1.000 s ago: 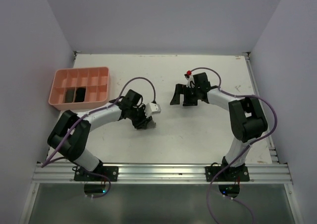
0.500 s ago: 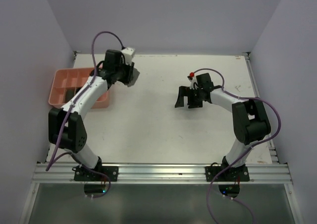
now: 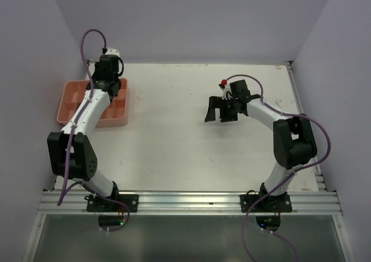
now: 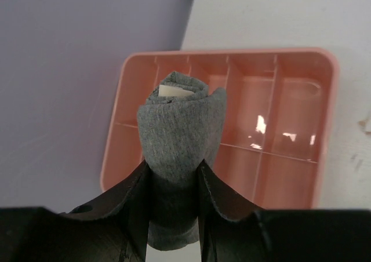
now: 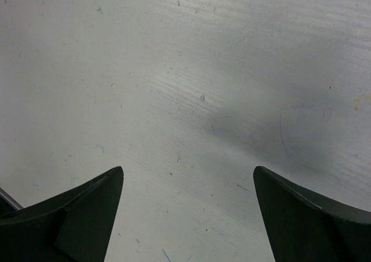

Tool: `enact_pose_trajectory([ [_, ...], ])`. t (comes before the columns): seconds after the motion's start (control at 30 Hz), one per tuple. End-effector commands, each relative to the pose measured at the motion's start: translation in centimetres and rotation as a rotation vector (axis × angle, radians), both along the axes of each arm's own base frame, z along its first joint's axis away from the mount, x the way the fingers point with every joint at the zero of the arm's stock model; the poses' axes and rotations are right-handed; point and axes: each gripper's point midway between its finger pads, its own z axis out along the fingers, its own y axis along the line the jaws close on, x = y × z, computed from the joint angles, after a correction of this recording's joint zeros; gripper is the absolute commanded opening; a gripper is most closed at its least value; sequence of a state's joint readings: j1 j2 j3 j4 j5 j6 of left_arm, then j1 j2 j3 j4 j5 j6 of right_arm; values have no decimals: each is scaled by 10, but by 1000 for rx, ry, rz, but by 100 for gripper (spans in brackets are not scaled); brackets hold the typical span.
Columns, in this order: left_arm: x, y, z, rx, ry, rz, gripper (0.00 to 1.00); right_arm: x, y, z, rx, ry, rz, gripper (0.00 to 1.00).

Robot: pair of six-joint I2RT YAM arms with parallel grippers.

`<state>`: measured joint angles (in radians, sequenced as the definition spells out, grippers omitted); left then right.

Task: Roll the underwear
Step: Place the rolled underwear into the container

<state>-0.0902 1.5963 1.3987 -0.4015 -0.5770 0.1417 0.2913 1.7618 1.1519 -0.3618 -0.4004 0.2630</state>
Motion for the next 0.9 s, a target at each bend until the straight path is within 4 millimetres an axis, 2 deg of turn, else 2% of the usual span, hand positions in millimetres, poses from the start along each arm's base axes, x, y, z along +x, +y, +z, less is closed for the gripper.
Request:
enact_pose_trajectory([
  [0.0,-18,31,9,168,-26,143,0,5,-4,12,-23,-18,21,99],
  [0.13,-31,39,-20,213,13,173,0,3,-4,10,-24,2,21,99],
  [0.33,-37,42,-45,242,42,165,0,0,-5,9,-28,11,15,99],
  [0.63,-24,32,-65,175,68,101,0,-3,-9,13,-35,-14,-7,99],
  [0.87,-14,36,-87,156,123,72,0,-10,-13,16,-27,-37,-37,99],
])
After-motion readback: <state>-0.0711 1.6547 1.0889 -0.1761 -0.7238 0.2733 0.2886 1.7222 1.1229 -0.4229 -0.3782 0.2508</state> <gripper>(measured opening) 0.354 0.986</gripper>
